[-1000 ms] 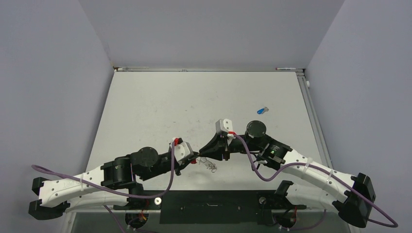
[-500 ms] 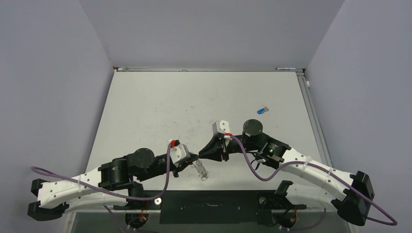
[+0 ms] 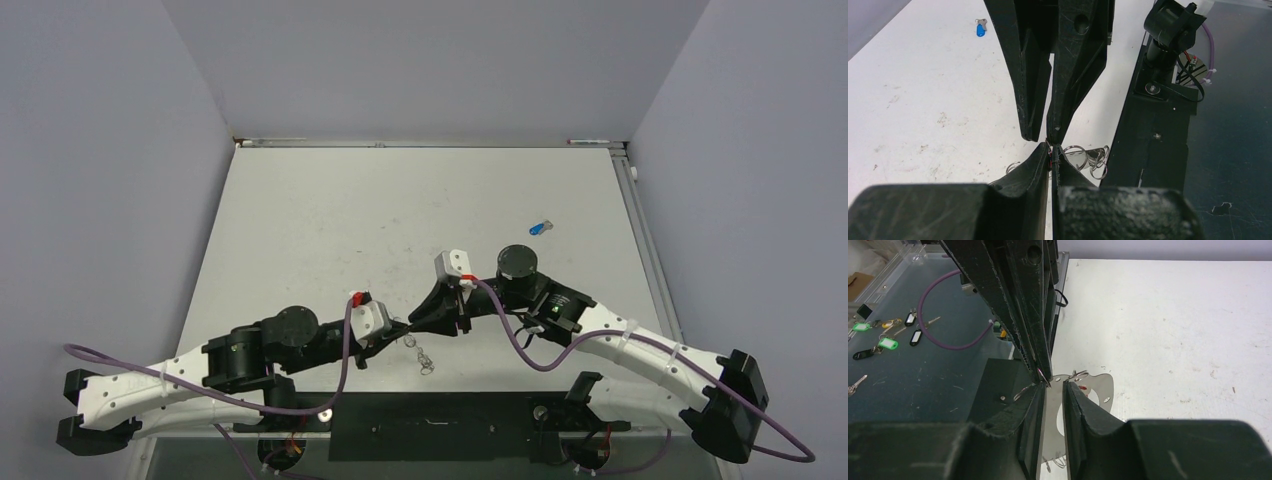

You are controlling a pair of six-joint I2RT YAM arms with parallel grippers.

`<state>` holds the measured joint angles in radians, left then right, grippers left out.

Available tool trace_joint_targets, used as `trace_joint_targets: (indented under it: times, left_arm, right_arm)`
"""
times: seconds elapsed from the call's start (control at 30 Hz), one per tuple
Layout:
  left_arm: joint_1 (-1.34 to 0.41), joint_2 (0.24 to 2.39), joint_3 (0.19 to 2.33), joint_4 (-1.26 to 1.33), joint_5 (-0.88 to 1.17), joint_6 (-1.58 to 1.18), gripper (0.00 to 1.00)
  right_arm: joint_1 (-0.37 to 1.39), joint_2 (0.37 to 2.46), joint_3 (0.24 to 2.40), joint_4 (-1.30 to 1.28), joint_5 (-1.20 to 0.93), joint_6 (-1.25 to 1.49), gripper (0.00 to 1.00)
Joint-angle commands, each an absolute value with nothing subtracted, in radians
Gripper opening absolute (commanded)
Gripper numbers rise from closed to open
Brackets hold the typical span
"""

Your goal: Put the keys on the keyring

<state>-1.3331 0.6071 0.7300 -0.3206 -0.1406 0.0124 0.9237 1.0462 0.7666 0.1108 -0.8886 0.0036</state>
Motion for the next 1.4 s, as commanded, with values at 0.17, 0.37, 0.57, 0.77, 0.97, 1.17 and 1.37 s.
trace_joint_targets:
  times: [0.17, 0.37, 0.57, 0.77, 0.97, 1.17, 1.37]
  left_arm:
    - [-1.319, 0.586, 0.74, -0.171, -0.026, 0.006, 0.0]
    - [-1.312, 0.585, 0.732, -0.155, 0.049, -0.019, 0.0]
    - [-1.306, 0.577, 0.717, -0.126, 0.124, -0.039, 0.0]
    - [-1.298, 0.571, 0.706, -0.101, 0.147, -0.046, 0.0]
    - [-1.295, 0.597, 0.709, -0.108, 0.148, -0.044, 0.0]
    - [-1.293, 0.621, 0.724, -0.148, 0.111, -0.033, 0.14]
    - [-1.293, 0.654, 0.755, -0.235, 0.082, -0.01, 0.45]
  right_arm:
    - [0.949, 1.094, 0.801, 0.165, -0.916, -0.035, 0.15]
    - [0.951, 1.1, 0.8, 0.167, -0.924, -0.051, 0.15]
    - [0.953, 1.111, 0.805, 0.162, -0.967, -0.059, 0.17]
    - [0.954, 1.115, 0.808, 0.165, -1.019, -0.058, 0.13]
    - [0.968, 1.106, 0.784, 0.199, -1.029, -0.057, 0.05]
    - [0.967, 1.08, 0.748, 0.227, -0.975, -0.067, 0.05]
    - [0.967, 1.069, 0.737, 0.197, -0.906, -0.098, 0.05]
